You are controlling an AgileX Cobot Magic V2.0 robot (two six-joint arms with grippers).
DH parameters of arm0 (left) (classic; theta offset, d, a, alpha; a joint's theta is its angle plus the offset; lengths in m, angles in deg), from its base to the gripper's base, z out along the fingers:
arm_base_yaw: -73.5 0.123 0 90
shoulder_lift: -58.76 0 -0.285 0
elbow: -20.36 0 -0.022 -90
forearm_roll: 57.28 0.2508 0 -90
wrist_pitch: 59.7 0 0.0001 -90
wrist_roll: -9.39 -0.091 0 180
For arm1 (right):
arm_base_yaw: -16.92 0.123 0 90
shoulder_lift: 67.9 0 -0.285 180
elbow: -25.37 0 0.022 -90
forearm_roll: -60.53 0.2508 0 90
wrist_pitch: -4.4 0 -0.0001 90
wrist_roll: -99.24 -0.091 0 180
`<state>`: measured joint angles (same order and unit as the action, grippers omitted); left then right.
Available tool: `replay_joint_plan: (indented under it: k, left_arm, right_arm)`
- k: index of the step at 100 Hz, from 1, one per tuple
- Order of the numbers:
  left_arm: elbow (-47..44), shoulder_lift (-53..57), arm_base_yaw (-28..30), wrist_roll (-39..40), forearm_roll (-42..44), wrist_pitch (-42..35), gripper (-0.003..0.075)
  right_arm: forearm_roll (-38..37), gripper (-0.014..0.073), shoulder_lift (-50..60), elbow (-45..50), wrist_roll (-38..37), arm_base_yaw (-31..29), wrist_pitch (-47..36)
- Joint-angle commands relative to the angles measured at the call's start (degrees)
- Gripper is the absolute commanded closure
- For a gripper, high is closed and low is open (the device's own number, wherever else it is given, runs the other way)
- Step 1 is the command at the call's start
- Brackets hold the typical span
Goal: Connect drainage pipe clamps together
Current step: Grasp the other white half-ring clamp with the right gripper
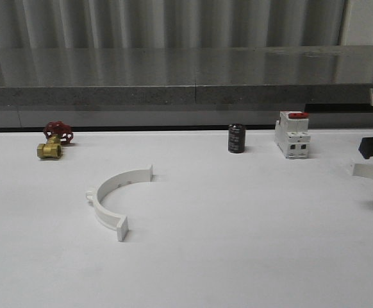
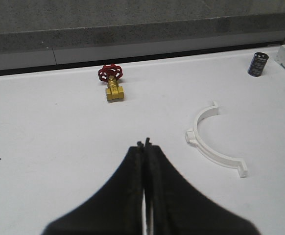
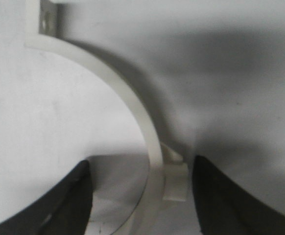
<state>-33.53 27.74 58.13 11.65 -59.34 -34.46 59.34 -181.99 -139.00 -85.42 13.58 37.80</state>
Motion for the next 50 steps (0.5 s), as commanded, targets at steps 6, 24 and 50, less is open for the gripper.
replay_joint_plan:
  k: [6,24,50]
  left_arm:
    - [1.56,-0.29,0.07,0.03,-0.14,-4.13,0.0740]
    - [1.56,-0.29,0.07,0.03,-0.14,-4.13,0.0740]
    - [1.56,-0.29,0.07,0.03,-0.14,-4.13,0.0740]
  right_arm:
    - [1.19,0.0349,1.79,-1.21,0.61,-0.33,-0.59]
    - [3.78,0.0522,1.85,-1.21,0.61,-0.02,0.69]
    - [8.28,0.0525,5.73,-1.45,-0.82,5.93,1.00]
